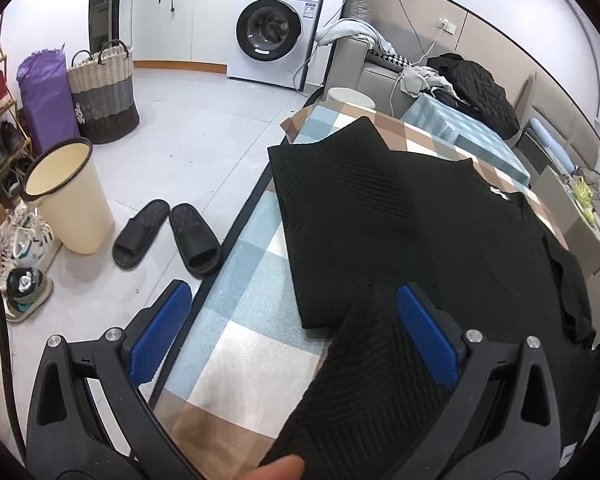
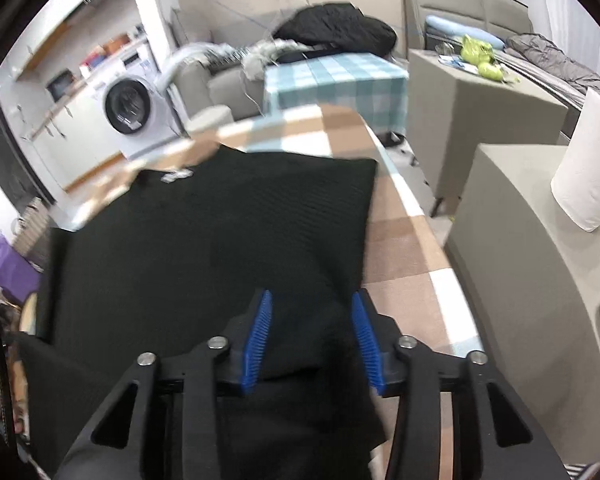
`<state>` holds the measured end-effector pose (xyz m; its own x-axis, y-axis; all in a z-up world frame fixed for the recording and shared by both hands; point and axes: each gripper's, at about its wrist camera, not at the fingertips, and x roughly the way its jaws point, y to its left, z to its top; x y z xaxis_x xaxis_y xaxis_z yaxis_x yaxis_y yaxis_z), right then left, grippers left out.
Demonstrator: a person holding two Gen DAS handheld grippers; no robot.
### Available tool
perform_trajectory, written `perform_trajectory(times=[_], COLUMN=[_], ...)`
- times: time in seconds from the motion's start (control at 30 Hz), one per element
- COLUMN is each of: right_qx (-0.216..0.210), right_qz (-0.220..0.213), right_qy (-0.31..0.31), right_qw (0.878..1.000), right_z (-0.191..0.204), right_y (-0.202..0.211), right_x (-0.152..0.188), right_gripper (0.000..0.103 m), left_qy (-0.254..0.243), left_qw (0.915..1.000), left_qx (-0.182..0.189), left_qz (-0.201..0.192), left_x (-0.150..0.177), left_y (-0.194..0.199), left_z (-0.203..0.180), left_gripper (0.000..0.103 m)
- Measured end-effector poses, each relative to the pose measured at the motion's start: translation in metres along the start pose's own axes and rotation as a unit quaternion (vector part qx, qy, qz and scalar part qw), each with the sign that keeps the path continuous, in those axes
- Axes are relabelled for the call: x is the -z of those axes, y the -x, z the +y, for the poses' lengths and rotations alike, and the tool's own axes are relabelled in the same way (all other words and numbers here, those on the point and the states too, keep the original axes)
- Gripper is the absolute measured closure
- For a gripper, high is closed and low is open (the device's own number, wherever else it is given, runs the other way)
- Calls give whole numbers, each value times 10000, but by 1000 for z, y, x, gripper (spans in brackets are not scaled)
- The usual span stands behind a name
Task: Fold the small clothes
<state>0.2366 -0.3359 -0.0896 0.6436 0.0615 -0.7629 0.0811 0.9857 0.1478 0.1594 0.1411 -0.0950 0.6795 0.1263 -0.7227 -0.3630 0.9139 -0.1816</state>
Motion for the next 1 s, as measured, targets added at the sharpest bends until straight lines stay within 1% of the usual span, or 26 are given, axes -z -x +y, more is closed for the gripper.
perform_trajectory(times=[0.03, 0.1, 0.2, 0.3, 0.43, 0.5, 0.53, 0.6, 0.63, 0.67, 0.7, 0.8, 0.87, 1.0], right_qx=[-75, -223, -335, -422, -387, -412, -413, -414, -421, -425, -434, -443, -451, -482], right_qz=[-50, -118, -159, -139, -49, -30, -24, -18, -16, -18, -23, -48, -55, -79], right_qy=[29, 116, 212, 250, 215, 173, 175, 177, 179, 168, 155, 111, 112, 68], right_qw=[10000, 9996, 9991, 9987, 9990, 9990, 9990, 9990, 9990, 9990, 9989, 9989, 9989, 9988], right_z=[6, 17, 30, 36, 36, 34, 34, 34, 33, 34, 33, 32, 31, 31], right_y=[6, 16, 24, 20, 10, 8, 7, 6, 6, 6, 6, 6, 7, 7], right_x=[3, 8, 12, 15, 20, 21, 22, 22, 22, 23, 23, 24, 25, 27], right_gripper=[59, 59, 59, 59, 59, 59, 59, 59, 59, 59, 59, 59, 59, 59], left_qy=[2, 24, -65, -286, -440, -646, -757, -843, -839, -828, -821, -809, -781, -886], left_qw=[10000, 9999, 9995, 9977, 9950, 9943, 9938, 9935, 9936, 9935, 9936, 9950, 9959, 9960], left_qx=[40, 64, 68, -72, -77, -178, -199, -150, -76, -10, 13, -16, -7, -9], left_qz=[50, 153, 315, 607, 894, 833, 794, 749, 755, 776, 770, 585, 450, 89], left_x=[-1, -5, -12, -17, -15, -12, -11, -10, -11, -11, -12, -16, -18, -31], left_y=[-3, -9, -25, -50, -78, -86, -89, -91, -94, -94, -93, -87, -73, -49], left_z=[0, -2, -9, -22, -34, -42, -47, -53, -56, -57, -58, -61, -57, -66], left_gripper=[2, 12, 22, 35, 46, 48, 52, 68, 75, 85, 89, 95, 95, 96])
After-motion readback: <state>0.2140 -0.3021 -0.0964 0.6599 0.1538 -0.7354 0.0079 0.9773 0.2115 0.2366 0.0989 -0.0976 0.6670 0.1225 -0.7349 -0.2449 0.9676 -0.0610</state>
